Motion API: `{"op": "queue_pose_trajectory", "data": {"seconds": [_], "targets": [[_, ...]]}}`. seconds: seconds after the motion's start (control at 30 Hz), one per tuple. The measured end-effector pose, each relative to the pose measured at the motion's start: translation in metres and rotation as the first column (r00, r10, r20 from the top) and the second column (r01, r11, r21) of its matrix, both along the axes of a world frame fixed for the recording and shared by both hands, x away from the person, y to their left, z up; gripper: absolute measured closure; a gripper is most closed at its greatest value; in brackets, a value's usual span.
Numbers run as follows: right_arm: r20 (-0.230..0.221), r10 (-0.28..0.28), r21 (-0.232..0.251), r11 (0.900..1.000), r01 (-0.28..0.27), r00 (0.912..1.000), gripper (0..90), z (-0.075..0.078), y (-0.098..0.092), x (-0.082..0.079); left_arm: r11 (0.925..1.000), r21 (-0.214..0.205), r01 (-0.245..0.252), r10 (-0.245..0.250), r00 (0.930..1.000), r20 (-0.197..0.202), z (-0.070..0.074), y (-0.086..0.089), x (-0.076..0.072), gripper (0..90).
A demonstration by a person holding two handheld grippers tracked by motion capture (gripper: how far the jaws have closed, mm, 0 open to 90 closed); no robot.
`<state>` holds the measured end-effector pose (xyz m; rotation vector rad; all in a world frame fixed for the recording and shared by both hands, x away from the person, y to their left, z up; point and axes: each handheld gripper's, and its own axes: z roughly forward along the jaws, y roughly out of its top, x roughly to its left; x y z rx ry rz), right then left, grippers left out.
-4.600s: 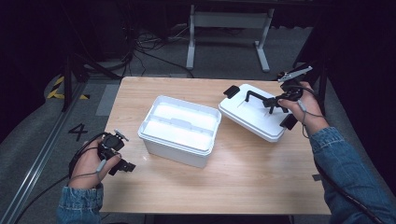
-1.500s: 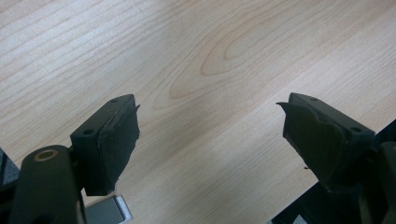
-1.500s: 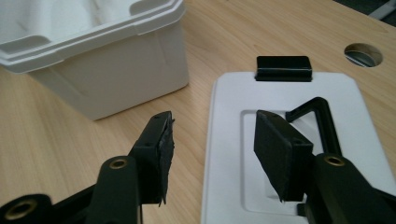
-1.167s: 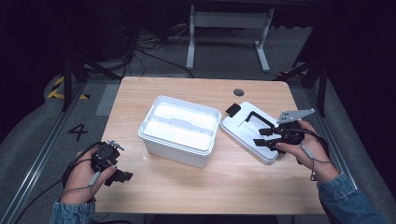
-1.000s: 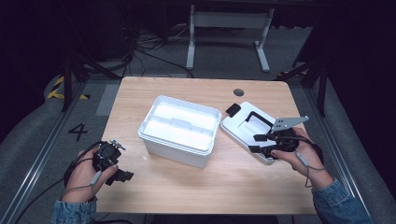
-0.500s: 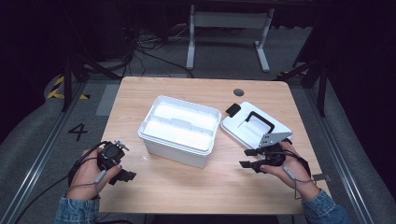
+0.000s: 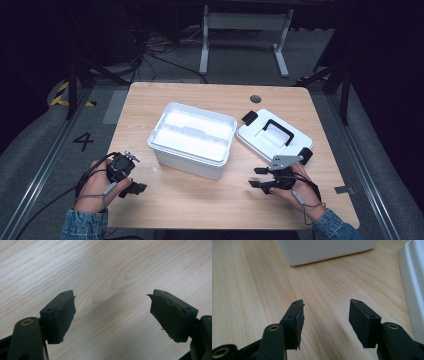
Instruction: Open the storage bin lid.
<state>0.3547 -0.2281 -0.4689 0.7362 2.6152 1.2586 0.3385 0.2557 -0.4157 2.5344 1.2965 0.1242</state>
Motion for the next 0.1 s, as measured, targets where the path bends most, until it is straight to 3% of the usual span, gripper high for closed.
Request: {"op": "queue_pose_trajectory", "data": {"seconds": [0.1], "targets": [[0.005,0.001,0.008,1.0,-0.001,1.0,46.3,-0.003,0.0007,-0.0006,1.0,0.002,-0.009,0.009,1.0,0.001,-0.0004,-0.0003,-0.0002,21.4]]}}
